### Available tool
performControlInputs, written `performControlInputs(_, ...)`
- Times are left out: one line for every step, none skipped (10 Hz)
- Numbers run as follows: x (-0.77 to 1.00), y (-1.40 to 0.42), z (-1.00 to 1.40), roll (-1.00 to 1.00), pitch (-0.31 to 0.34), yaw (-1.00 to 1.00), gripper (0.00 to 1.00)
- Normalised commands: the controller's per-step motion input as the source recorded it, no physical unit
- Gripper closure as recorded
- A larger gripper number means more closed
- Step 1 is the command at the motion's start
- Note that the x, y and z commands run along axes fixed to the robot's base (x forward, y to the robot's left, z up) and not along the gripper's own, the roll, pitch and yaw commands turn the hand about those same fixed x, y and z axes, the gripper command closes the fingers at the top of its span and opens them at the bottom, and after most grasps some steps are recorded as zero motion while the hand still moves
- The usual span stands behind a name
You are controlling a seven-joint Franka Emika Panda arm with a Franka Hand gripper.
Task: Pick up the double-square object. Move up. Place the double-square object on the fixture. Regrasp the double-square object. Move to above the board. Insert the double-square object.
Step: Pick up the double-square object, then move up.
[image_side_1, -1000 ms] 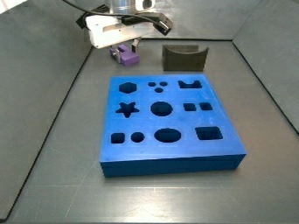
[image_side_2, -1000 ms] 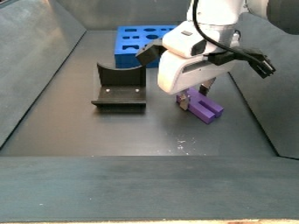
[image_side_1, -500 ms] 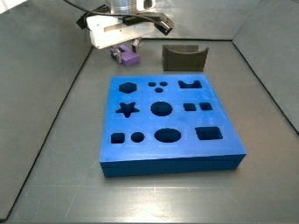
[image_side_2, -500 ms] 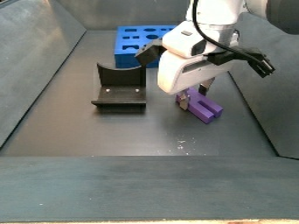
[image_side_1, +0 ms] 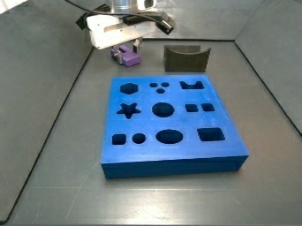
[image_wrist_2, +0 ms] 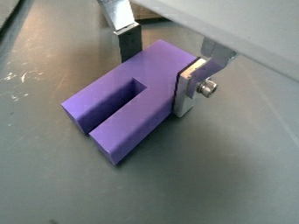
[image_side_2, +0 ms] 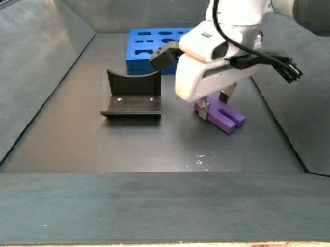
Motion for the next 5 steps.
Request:
performControlInputs(0.00,0.00,0.00,0.00,0.000,0.00,1.00)
performControlInputs(0.00,0.00,1.00,0.00,0.000,0.00,1.00)
performControlInputs(-0.01,0.00,1.00,0.00,0.006,-0.03,1.00)
performControlInputs(-0.03,0.00,1.00,0.00,0.033,-0.03,1.00)
performControlInputs(-0.03,0.01,0.88,0.01,0.050,-0.03,1.00)
